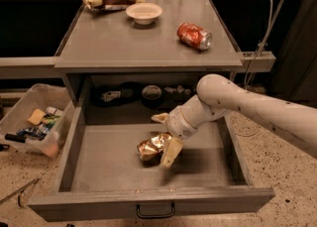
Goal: Pick orange can from top drawer and place on counter
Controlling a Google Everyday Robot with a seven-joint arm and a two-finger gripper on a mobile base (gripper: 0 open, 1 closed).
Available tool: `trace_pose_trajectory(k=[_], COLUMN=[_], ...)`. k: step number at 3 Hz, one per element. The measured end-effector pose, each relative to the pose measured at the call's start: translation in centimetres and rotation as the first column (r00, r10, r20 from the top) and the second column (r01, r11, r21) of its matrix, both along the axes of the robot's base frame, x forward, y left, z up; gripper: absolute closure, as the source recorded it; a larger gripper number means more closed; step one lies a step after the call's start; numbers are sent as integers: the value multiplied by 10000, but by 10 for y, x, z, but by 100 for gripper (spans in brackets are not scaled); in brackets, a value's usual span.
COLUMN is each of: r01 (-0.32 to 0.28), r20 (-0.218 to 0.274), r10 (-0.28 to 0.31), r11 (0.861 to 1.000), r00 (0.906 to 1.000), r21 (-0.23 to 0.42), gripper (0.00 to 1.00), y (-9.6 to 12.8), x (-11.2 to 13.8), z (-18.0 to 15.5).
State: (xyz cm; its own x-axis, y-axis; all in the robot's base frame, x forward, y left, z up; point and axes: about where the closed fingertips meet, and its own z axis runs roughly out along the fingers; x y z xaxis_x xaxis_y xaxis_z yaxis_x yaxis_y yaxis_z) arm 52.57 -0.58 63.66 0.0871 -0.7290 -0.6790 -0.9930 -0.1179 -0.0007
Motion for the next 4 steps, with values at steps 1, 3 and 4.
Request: trace_pose_trajectory(k=[1, 3, 4], r01=[-700, -755, -755], r20=[188, 205, 205], r10=[712, 770, 770], r11=[9958, 9951, 9951], r00=[9973, 9968, 9968], r21=[-598, -644, -643], gripper=[0, 42, 65], y=[18, 19, 19], x=[-10, -10, -10], z=[-5, -6, -5])
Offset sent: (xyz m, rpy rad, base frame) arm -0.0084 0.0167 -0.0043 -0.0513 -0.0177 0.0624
